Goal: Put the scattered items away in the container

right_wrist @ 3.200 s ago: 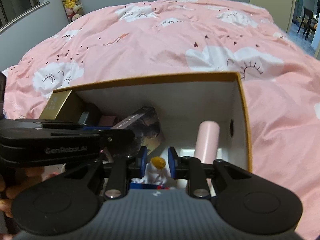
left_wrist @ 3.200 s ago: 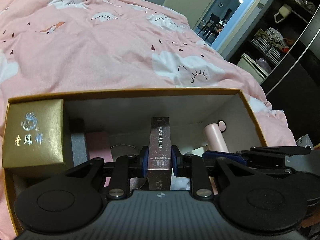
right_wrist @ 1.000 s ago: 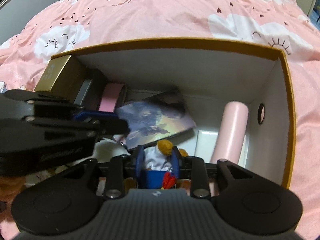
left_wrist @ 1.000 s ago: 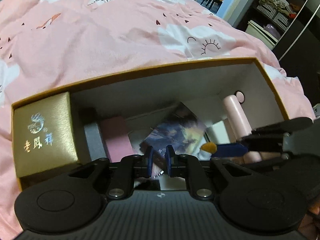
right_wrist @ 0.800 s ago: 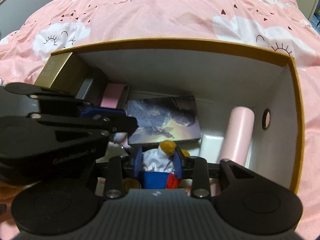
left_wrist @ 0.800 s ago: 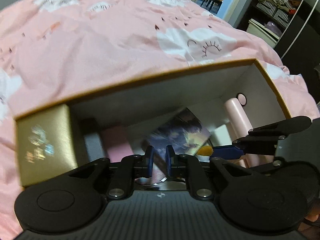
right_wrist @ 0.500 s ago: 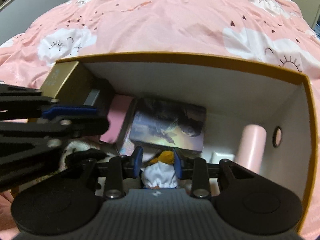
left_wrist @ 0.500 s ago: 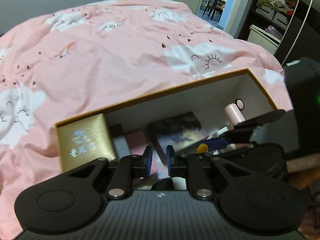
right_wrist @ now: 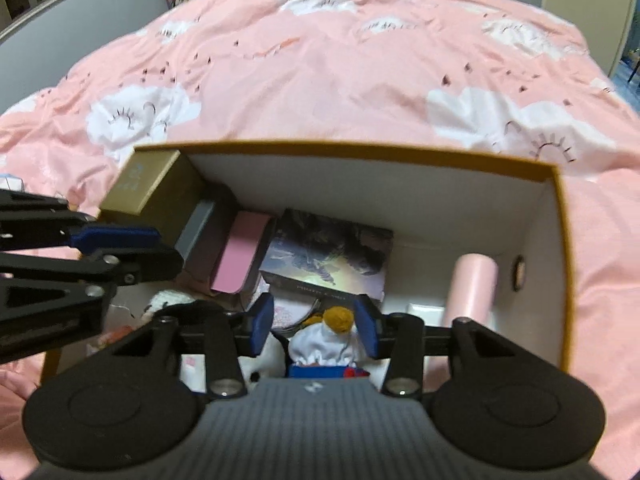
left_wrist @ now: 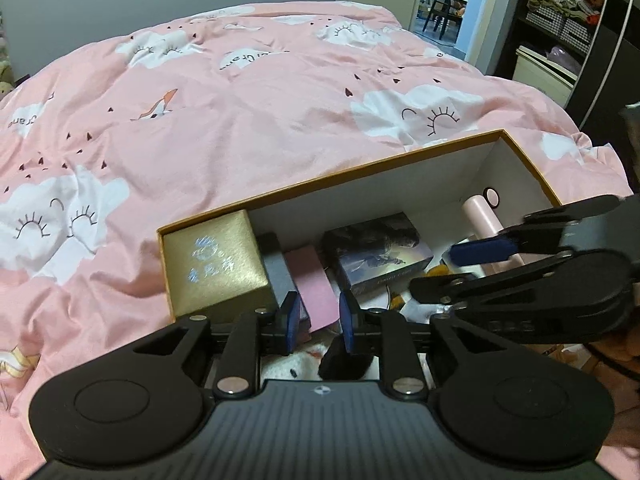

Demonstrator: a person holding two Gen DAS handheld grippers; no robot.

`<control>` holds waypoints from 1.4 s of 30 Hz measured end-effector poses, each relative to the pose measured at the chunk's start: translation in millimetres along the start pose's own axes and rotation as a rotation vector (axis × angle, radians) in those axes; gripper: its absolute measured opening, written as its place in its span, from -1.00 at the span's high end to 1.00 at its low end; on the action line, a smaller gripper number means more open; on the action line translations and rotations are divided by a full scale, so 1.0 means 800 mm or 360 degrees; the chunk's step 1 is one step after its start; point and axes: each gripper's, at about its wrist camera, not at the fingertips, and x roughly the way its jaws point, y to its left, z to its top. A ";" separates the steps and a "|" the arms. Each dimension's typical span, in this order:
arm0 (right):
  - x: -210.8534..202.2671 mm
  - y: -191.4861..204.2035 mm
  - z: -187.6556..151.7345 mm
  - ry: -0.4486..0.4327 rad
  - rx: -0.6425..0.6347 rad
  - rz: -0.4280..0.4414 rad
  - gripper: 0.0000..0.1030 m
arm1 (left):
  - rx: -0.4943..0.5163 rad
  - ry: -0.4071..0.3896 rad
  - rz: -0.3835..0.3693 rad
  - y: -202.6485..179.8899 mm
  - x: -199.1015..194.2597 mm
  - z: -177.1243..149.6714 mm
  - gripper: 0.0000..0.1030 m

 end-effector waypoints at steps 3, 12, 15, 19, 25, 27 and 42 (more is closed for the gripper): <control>-0.023 0.003 -0.002 -0.0056 0.0013 -0.0016 -0.05 | -0.0012 -0.0023 0.0035 -0.001 -0.010 -0.001 0.32; -0.090 0.029 -0.011 -0.0278 0.0071 -0.0108 -0.15 | 0.0002 -0.0185 0.0204 -0.011 -0.064 -0.010 -0.31; -0.108 0.038 -0.019 -0.0319 0.0090 -0.0100 -0.16 | 0.0004 -0.0193 0.0259 -0.014 -0.083 -0.019 -0.43; -0.126 0.052 -0.033 -0.0345 0.0082 -0.0080 -0.17 | -0.0019 -0.0201 0.0291 -0.015 -0.107 -0.032 -0.48; -0.144 0.060 -0.047 -0.0375 0.0141 -0.0070 -0.17 | -0.0052 -0.0237 0.0319 -0.017 -0.136 -0.056 -0.52; -0.149 0.065 -0.052 -0.0386 0.0141 -0.0100 -0.17 | -0.0088 -0.0214 0.0312 -0.016 -0.141 -0.063 -0.59; -0.127 0.102 -0.095 -0.0152 0.0094 -0.0119 -0.43 | -0.0279 0.0040 0.0335 -0.005 -0.134 -0.108 -0.62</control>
